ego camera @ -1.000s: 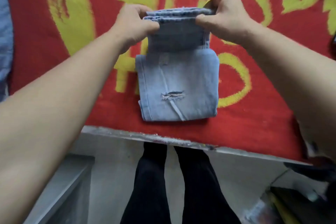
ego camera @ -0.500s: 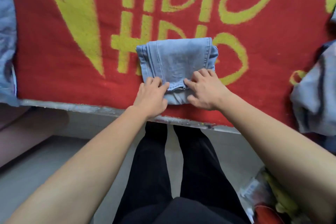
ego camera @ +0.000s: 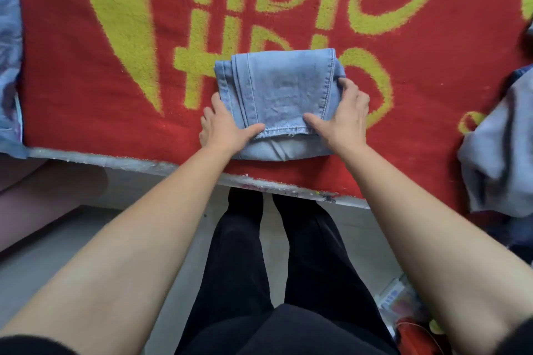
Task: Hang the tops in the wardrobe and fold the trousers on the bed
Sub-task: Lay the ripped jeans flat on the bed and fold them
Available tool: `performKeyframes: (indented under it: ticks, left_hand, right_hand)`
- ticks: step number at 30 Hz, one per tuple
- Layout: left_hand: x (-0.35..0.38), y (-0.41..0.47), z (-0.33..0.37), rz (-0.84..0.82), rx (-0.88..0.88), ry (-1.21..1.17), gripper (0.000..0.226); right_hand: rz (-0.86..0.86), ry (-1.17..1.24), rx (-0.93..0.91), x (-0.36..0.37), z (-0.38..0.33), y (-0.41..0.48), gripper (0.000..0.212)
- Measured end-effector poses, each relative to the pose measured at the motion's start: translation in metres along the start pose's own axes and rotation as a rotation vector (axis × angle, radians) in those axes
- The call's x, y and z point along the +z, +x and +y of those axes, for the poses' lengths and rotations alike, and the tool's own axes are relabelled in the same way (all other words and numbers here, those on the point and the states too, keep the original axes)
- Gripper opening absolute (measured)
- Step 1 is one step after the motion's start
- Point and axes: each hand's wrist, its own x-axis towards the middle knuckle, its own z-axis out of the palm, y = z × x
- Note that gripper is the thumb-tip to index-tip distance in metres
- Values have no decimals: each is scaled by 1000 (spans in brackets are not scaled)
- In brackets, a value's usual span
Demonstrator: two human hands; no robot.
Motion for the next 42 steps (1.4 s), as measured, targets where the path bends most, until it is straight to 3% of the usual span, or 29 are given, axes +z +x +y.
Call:
performKeyframes:
  ticks: [3,6,10,12,14,19,23,26,29,31,34,37,42]
  left_hand:
    - [10,-3,7,159,58,131,139]
    - [-7,16,28,262,332,373,155]
    - [-35,43,69,60,598,732,165]
    - [-43,54,85,-79,601,663,166]
    - [-49,62,92,-116,513,534,165]
    - [-45,56,82,-21,482,508,148]
    - [-36,35,65,187,528,530,102]
    - [-35,14,55,281,548,531,64]
    - [-45,-12,50,307,589,563,31]
    - [-59,-31,46,337,598,565,24]
    - [-99,-64,38,428,605,548,28]
    - [-159,-98,31,573,653,544,40]
    - [-269,-175,12,847,706,503,34]
  right_hand:
    - [41,-130,-13,4,4,-3,115]
    - [111,-419,-216,-4,-15,21,144]
    - [-124,-815,-465,-14,-59,66,160]
    - [-288,-896,-477,-18,-79,80,169]
    - [-378,-867,-445,-22,-92,87,168]
    - [-304,-863,-426,-22,-92,79,157]
    - [-176,-839,-417,-22,-81,61,137]
    - [-109,-833,-431,-27,-81,40,97]
    - [-97,-886,-498,-39,-90,12,39]
    - [-71,-882,-508,-50,-99,-9,25]
    - [36,-864,-557,-71,-126,-44,21]
    - [164,-837,-633,-100,-168,-78,22]
    - [346,-753,-782,-158,-263,-146,25]
